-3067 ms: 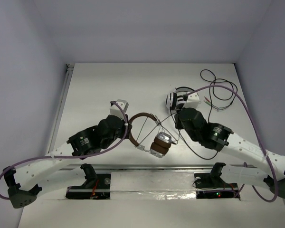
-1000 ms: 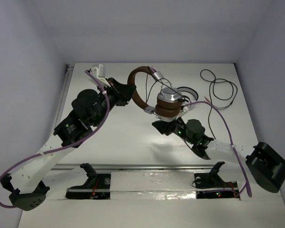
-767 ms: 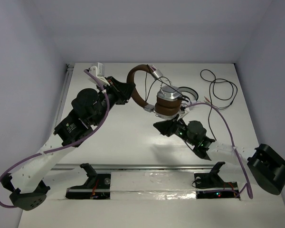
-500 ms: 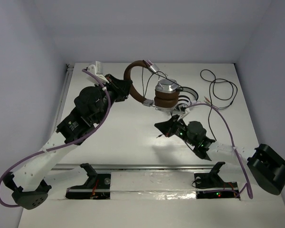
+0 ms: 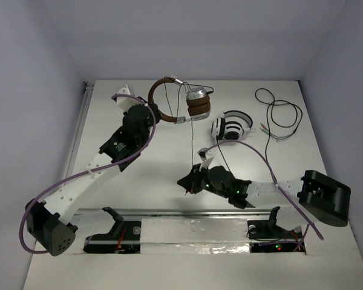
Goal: Wrap the headphones
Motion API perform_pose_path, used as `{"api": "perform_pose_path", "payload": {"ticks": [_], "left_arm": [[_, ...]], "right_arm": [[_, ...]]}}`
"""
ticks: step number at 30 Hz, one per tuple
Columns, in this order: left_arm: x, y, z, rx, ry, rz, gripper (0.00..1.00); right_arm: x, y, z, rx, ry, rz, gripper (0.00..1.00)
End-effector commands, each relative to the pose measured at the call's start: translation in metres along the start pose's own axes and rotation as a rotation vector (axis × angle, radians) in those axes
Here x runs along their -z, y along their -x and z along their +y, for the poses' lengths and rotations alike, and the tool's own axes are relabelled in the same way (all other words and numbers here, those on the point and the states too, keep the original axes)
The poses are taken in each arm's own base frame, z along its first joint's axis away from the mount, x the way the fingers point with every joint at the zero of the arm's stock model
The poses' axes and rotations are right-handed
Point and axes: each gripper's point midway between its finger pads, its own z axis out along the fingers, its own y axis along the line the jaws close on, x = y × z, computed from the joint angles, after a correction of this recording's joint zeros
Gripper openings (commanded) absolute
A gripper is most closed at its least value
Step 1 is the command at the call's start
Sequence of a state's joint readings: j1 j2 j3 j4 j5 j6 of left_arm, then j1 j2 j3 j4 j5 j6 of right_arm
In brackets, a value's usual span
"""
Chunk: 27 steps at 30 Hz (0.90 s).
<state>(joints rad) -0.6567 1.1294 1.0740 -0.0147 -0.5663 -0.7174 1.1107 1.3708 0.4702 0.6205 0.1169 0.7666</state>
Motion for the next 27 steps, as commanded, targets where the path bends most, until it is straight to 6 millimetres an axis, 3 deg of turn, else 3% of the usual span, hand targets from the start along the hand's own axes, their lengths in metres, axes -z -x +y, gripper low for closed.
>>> {"api": "perform_pose_path", "payload": {"ticks": [1, 4, 6, 8, 9, 11, 15, 19, 27], "left_arm": [[-0.003, 0.033, -0.008, 0.122, -0.006, -0.15, 0.0], [-0.014, 0.008, 0.019, 0.061, 0.075, -0.139, 0.0], [-0.022, -0.016, 0.044, 0.003, 0.151, -0.114, 0.0], [-0.023, -0.045, 0.068, -0.031, 0.182, -0.071, 0.0], [-0.021, -0.057, 0.071, -0.038, 0.176, -0.053, 0.0], [-0.016, -0.083, 0.091, -0.076, 0.204, -0.019, 0.0], [0.003, -0.122, 0.109, -0.138, 0.208, 0.049, 0.0], [0.025, -0.146, 0.114, -0.168, 0.173, 0.108, 0.0], [0.064, -0.192, 0.11, -0.195, 0.109, 0.247, 0.0]], "right_arm": [[-0.004, 0.003, 0.025, -0.025, -0.002, -0.04, 0.0], [0.0, -0.013, 0.046, -0.031, 0.034, 0.006, 0.0], [0.004, -0.035, 0.061, -0.022, 0.057, 0.067, 0.0], [0.006, -0.042, 0.075, -0.032, 0.088, 0.105, 0.0], [0.007, -0.045, 0.082, -0.035, 0.106, 0.117, 0.0], [0.011, -0.039, 0.094, -0.05, 0.143, 0.123, 0.0], [0.021, -0.012, 0.114, -0.056, 0.175, 0.068, 0.0], [0.024, 0.024, 0.115, -0.048, 0.114, -0.054, 0.0], [0.027, 0.101, 0.076, -0.079, -0.156, -0.369, 0.01]]}}
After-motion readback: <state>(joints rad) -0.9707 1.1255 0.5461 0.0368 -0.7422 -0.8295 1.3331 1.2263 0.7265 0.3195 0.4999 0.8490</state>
